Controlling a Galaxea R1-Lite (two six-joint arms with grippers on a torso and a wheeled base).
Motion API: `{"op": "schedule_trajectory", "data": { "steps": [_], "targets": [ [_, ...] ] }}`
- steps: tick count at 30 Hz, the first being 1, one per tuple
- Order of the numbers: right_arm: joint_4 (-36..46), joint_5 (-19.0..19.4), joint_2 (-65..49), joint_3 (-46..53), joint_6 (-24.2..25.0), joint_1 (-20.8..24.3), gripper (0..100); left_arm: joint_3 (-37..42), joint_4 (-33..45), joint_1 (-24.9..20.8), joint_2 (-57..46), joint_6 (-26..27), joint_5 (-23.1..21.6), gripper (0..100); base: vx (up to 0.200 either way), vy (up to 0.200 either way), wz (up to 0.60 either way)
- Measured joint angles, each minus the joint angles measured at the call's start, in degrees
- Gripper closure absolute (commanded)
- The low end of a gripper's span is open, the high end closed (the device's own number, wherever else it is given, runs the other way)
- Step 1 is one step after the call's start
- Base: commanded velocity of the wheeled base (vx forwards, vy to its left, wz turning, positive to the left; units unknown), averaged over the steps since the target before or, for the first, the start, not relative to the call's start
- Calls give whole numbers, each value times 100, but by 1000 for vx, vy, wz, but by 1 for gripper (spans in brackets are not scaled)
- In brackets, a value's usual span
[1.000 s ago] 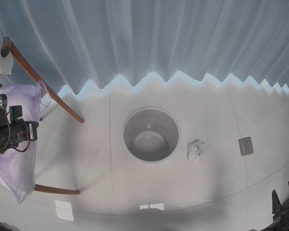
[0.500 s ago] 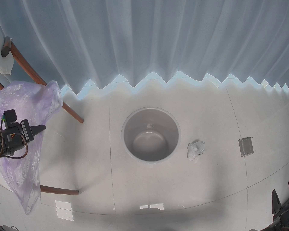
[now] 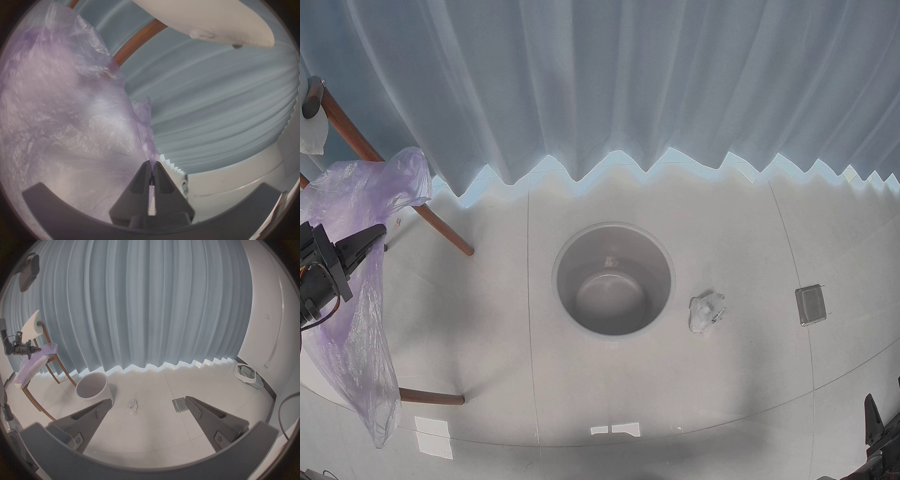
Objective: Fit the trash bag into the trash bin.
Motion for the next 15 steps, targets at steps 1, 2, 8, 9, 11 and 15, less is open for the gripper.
{"op": "schedule_trajectory", "data": {
  "steps": [1,2,8,9,11,15],
  "targets": [
    [-2,0,0,0,2,0,0,110,-356,0,39,-308,-24,100,0,0,0],
    [-2,0,0,0,0,0,0,193,-674,0,76,-577,-41,100,0,0,0],
    [-2,-1,0,0,2,0,0,678,-2738,-46,430,-2491,-112,100,0,0,0],
    [-2,0,0,0,2,0,0,746,-2982,-79,483,-2745,-121,100,0,0,0],
    [0,-1,0,0,2,0,0,884,-3458,-184,592,-3229,-134,100,0,0,0],
    [-2,0,0,0,2,0,0,1072,-3899,-575,723,-3610,-148,100,0,0,0]
  ]
}}
